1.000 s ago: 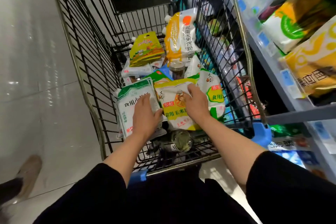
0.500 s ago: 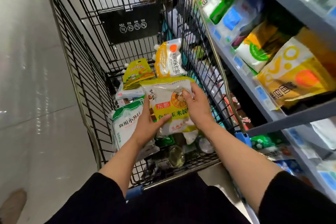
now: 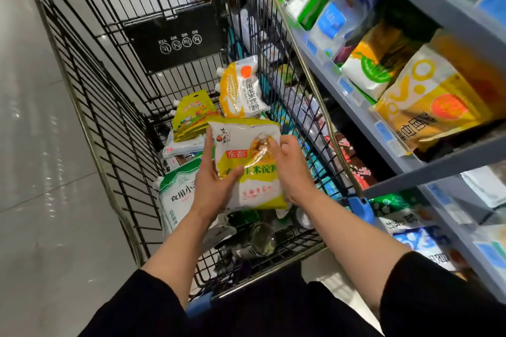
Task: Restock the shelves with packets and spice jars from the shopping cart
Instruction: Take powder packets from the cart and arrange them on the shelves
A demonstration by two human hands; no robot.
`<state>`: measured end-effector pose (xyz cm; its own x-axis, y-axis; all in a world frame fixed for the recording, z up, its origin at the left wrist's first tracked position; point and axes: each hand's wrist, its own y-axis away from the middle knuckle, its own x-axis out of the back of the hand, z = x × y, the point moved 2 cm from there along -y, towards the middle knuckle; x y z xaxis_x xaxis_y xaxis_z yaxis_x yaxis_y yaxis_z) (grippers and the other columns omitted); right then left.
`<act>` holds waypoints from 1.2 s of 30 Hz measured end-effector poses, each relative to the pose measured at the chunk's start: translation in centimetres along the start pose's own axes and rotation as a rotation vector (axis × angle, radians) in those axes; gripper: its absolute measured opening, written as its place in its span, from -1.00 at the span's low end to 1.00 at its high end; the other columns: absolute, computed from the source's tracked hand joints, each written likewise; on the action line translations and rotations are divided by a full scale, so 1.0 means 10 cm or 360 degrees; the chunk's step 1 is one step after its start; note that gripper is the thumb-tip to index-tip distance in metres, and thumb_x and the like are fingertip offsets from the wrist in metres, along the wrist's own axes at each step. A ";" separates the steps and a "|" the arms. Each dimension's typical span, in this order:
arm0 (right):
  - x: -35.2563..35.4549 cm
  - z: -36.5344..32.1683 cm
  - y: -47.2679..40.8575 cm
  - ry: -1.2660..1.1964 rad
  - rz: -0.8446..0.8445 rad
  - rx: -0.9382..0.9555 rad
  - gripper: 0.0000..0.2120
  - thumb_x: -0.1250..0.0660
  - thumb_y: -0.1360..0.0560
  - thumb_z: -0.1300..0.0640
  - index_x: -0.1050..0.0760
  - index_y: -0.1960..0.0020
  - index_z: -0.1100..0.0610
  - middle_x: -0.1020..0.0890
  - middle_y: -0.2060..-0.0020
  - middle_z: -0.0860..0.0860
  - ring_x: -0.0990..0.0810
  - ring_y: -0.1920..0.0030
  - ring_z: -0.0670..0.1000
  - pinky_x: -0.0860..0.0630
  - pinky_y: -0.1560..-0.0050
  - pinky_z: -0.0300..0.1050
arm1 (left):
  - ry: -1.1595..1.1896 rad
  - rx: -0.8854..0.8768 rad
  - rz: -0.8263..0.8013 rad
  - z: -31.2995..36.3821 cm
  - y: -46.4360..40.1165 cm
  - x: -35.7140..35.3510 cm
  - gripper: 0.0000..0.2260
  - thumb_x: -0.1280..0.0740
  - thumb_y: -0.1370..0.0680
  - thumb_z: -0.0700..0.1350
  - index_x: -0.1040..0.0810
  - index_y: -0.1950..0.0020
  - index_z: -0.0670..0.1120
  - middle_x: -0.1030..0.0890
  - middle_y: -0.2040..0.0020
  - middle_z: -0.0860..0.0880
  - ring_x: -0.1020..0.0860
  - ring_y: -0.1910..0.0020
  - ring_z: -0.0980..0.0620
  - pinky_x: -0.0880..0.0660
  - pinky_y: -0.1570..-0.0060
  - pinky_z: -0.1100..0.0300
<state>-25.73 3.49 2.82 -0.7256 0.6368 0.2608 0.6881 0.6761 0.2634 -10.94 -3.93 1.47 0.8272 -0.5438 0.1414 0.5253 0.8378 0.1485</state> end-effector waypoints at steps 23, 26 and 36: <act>0.02 0.80 -0.31 0.1435 0.0304 -0.0608 -0.62 -0.23 -0.58 0.19 -0.28 -0.34 0.27 -0.53 -0.19 0.24 -0.51 -0.19 0.20 -0.51 -0.04 0.03 | -0.0809 0.0420 0.0415 -0.52 -0.11 -0.14 -0.40 -0.37 -0.55 -0.05 -0.22 -0.53 0.16 -0.57 0.00 0.02 -0.52 0.02 -0.05 -0.42 0.05 0.07; 0.10 0.71 -0.30 0.1577 0.0263 -0.0376 -0.78 -0.13 -0.61 0.23 -0.43 -0.19 0.29 -0.61 -0.07 0.22 -0.59 -0.08 0.20 -0.52 0.07 0.03 | -0.0648 0.0368 0.0441 -0.52 -0.08 -0.15 -0.43 -0.37 -0.56 -0.06 -0.26 -0.52 0.13 -0.59 -0.12 0.08 -0.54 -0.04 0.00 -0.46 -0.07 0.04; -0.34 0.21 0.03 0.1226 0.0558 0.0571 -0.91 -0.26 -0.44 0.20 -0.48 0.23 0.10 -0.56 0.26 0.03 -0.49 0.15 0.10 -0.32 0.06 -0.01 | -0.0175 0.0343 0.0599 -0.44 -0.05 -0.02 -0.73 -0.30 -0.52 0.03 -0.50 -0.22 0.07 -0.63 -0.04 0.09 -0.59 -0.08 -0.03 -0.52 -0.16 -0.15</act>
<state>-23.06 2.28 0.03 -0.1811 0.4914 0.8519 0.7303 0.6474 -0.2182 -10.48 -4.00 -2.96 0.9206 -0.2144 0.3264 0.1285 0.9556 0.2653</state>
